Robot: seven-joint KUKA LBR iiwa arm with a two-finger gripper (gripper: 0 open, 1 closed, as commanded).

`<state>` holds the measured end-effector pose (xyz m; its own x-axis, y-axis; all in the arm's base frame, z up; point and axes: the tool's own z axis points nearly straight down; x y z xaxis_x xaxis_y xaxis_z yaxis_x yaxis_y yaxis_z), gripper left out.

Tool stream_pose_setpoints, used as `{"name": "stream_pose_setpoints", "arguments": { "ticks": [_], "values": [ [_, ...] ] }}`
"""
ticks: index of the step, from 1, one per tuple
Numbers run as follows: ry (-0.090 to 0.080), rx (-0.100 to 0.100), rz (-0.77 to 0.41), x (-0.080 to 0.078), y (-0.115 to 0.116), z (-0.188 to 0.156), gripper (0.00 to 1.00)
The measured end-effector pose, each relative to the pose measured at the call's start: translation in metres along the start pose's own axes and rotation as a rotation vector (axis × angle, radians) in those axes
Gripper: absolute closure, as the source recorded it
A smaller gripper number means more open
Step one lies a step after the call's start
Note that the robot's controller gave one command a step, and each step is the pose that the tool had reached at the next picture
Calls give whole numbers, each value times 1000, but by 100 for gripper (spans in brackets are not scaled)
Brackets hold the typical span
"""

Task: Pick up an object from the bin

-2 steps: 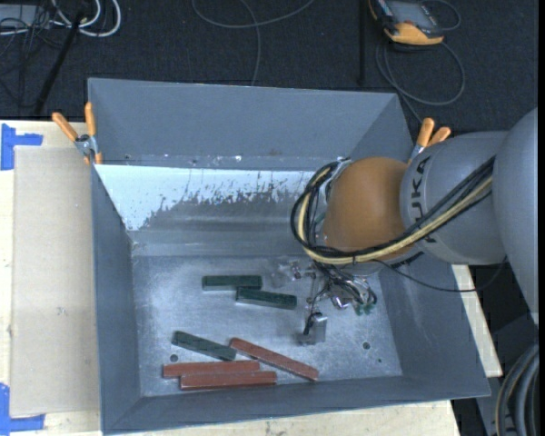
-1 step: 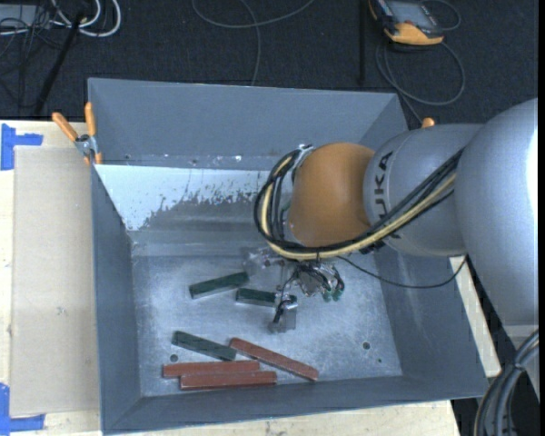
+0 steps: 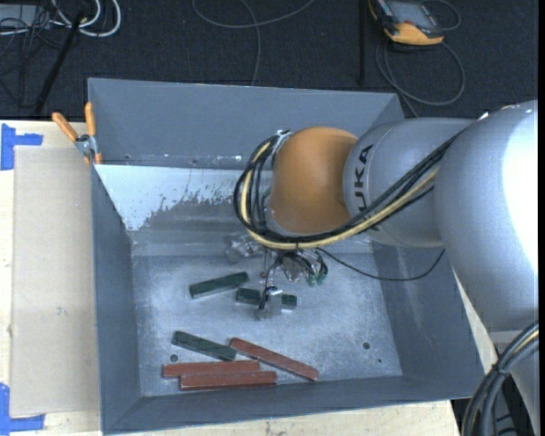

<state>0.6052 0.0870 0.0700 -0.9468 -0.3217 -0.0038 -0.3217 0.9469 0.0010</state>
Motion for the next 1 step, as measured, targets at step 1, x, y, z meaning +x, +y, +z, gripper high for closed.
{"name": "stream_pose_setpoints", "arguments": {
  "ticks": [1],
  "values": [
    [2,1,1,1,-1,0,100]
  ]
}}
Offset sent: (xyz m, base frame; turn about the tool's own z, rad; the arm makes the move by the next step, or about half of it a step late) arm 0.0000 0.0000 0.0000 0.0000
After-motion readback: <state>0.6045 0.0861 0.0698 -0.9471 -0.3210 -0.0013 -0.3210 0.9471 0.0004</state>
